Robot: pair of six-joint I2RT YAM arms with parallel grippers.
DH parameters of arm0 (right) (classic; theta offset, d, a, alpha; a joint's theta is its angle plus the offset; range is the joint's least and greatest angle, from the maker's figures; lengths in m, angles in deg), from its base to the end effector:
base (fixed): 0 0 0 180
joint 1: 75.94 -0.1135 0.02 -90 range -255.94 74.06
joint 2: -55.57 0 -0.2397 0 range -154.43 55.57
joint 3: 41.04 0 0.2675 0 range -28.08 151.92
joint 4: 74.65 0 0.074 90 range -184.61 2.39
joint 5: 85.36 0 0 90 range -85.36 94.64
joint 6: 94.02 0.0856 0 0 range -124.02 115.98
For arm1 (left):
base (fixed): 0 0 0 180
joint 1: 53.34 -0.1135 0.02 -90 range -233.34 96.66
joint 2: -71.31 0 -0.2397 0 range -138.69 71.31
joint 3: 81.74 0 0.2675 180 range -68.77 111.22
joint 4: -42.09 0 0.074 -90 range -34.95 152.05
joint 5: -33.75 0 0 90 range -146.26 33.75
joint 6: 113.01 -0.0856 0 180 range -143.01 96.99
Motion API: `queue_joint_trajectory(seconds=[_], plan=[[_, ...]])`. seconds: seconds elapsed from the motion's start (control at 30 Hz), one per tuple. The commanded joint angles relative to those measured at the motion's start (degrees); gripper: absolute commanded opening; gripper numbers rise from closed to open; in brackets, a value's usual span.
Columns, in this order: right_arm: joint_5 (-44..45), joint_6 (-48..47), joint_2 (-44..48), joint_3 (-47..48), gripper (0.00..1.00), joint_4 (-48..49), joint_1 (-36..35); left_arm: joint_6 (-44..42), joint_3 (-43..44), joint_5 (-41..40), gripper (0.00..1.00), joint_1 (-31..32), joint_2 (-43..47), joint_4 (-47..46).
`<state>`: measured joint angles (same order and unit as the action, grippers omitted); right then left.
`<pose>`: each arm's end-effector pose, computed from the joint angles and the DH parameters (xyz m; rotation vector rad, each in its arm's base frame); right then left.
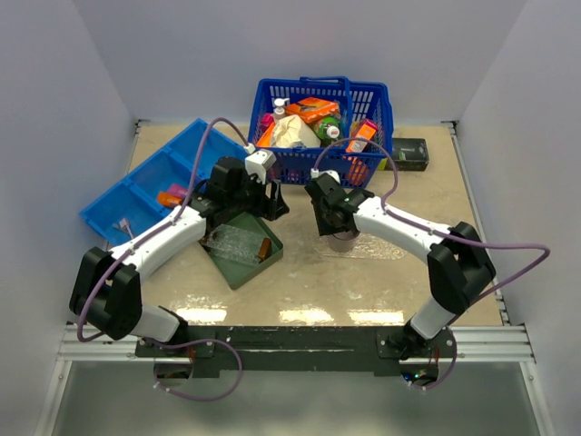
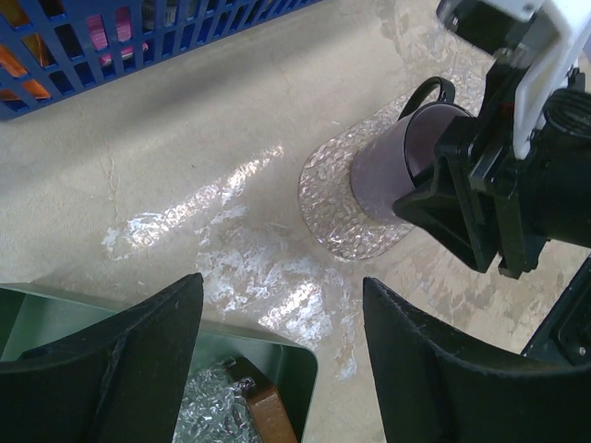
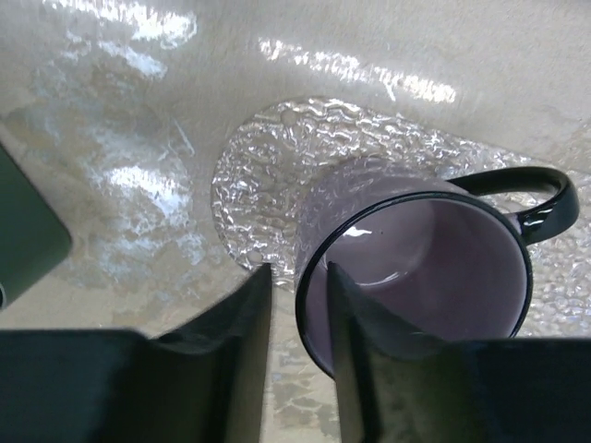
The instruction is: Prepare toiletry sets of a toothbrush and toothpaste on the tray
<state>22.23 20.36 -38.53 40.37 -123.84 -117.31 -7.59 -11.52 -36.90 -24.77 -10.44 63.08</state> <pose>0.2958 0.2261 0.1566 -0.2809 2.5541 0.0154 0.3186 -0.2058 0.2141 0.4568 2.1646 -0.8006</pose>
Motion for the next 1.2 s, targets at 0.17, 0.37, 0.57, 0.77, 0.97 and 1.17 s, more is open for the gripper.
queue_joint_trajectory(seconds=[0.17, 0.37, 0.57, 0.77, 0.97, 1.17], plan=[[-1.76, -3.71, 8.67, -3.04, 0.46, 4.77, 1.02, -1.09, 0.14, 0.51, 0.74, -0.37, 1.25, -0.91], [-3.61, -10.75, 11.4, -6.21, 0.47, 1.78, 1.11, -1.01, 0.14, 0.68, 0.74, -0.37, 1.16, -0.91], [-6.68, -14.53, 10.43, -6.83, 0.47, 2.12, 1.11, -0.92, 0.05, 0.77, 0.74, -0.37, 1.16, -1.09], [-7.3, -16.12, 7.18, -6.75, 0.39, 2.13, 1.11, -0.92, -0.04, 0.77, 0.74, -0.37, 1.25, -1.0], [-7.65, -15.07, 7.0, -7.36, 0.21, 1.78, 1.02, -1.09, 0.05, 0.86, 0.74, -0.37, 1.25, -1.0], [-5.03, -11.38, 7.09, -5.79, 0.0, 0.9, 1.11, -1.09, 0.14, 1.04, 0.74, -0.37, 1.16, -1.09]])
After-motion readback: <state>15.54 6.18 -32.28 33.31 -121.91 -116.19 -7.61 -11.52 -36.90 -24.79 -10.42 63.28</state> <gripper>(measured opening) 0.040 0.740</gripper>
